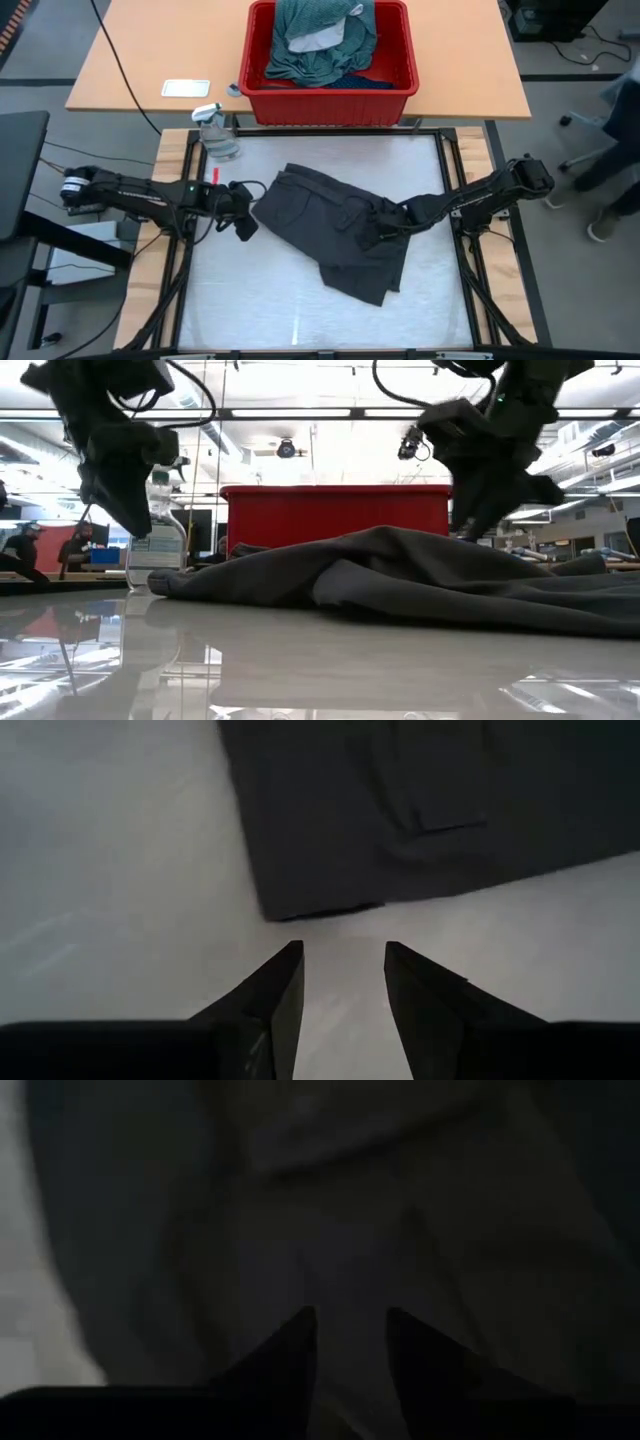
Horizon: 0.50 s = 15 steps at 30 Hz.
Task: Fold Laundry from Bin
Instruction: Fold the gray short on the table
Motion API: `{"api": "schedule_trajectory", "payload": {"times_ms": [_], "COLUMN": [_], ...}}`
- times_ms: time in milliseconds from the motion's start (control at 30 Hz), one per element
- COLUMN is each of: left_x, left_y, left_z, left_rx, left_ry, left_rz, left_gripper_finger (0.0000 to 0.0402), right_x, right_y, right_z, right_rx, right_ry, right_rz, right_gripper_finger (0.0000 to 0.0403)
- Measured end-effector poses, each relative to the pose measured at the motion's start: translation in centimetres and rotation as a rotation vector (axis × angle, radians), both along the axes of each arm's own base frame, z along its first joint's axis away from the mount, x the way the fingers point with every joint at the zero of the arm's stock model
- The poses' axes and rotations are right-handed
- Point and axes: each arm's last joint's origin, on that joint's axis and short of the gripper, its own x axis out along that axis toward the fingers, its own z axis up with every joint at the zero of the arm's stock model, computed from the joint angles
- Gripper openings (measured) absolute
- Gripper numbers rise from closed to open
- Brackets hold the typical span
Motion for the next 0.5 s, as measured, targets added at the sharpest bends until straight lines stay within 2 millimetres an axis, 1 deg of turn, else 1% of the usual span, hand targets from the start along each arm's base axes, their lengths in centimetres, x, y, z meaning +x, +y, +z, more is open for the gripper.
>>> {"api": "schedule_trajectory", "payload": {"times_ms": [100,233,300,367,433,500], "left_x": [-0.6,-1.2,-1.3,-1.3,-0.7,-0.1], "left_y": [0.0,-0.2,-0.2,-0.2,-0.3,-0.3], "left_z": [-0.4,0.5,1.3,2.1,2.9,3.3], "left_rx": [-0.038,-0.062,-0.072,-0.084,-0.096,-0.112], "left_ry": [-0.021,-0.047,-0.088,-0.144,-0.227,-0.293], "left_rz": [-0.019,-0.012,-0.003,0.014,0.021,0.026], "left_gripper_finger": [0.0146,0.0146,0.0146,0.0146,0.0146,0.0146], "right_x": [0.6,0.4,-0.1,-0.7,-1.3,-1.9], "right_y": [0.3,0.4,0.1,-0.6,-1.4,-2.2], "right_z": [0.4,0.8,0.9,1.0,0.9,0.6], "right_rx": [0.008,-0.003,-0.056,-0.105,-0.128,-0.138], "right_ry": [-0.071,-0.092,-0.067,-0.020,0.048,0.138], "right_rz": [0.062,0.038,0.017,-0.016,-0.036,-0.018], "right_gripper_finger": [0.0131,0.0123,0.0114,0.0105,0.0096,0.0086]}}
